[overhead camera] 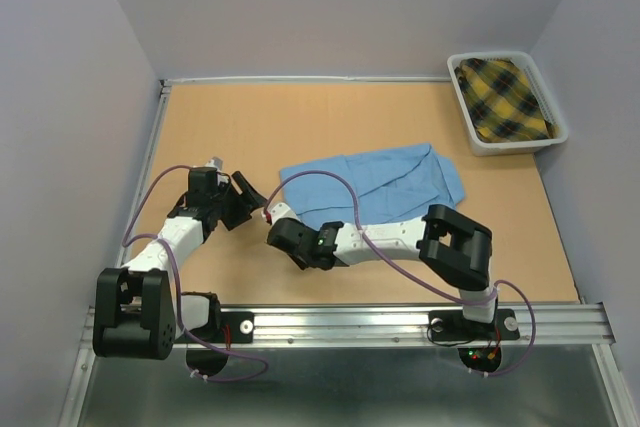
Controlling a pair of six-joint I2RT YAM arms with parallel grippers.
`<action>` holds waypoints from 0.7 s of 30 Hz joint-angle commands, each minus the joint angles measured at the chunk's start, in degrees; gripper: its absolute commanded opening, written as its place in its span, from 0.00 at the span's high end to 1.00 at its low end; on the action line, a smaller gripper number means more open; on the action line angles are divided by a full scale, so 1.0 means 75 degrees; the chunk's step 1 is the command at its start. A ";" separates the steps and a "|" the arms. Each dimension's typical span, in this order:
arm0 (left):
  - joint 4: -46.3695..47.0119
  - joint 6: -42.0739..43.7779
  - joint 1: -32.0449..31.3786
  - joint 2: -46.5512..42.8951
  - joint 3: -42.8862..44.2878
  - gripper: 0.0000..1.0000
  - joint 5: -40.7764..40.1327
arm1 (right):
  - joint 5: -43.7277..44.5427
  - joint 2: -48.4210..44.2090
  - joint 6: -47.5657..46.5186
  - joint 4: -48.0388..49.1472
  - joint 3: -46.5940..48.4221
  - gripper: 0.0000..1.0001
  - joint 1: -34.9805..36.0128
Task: Fold and stack the long sleeve shirts
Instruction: Fold the shirt
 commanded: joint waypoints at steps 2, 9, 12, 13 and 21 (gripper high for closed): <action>0.0185 -0.0246 0.0019 -0.0159 -0.0021 0.23 0.0606 | -0.0426 -0.0165 0.0155 -0.0651 0.0270 0.99 -0.0328; 0.0957 -0.0727 -0.0578 0.0543 0.0049 0.18 0.1052 | -0.0943 -0.1032 0.0331 0.0051 -0.0070 0.99 -0.0586; 0.1343 -0.1054 -0.0952 0.0918 0.0049 0.12 0.1192 | -0.1142 -0.1441 0.0424 0.0391 -0.0409 0.99 -0.0692; 0.1415 -0.1114 -0.1047 0.1012 0.0095 0.09 0.1193 | -0.1189 -0.1536 0.0436 0.0601 -0.0480 0.99 -0.0715; 0.2176 -0.1688 -0.1329 0.1552 0.0142 0.07 0.1170 | -0.1517 -0.1865 0.0495 0.1001 -0.0878 1.00 -0.0821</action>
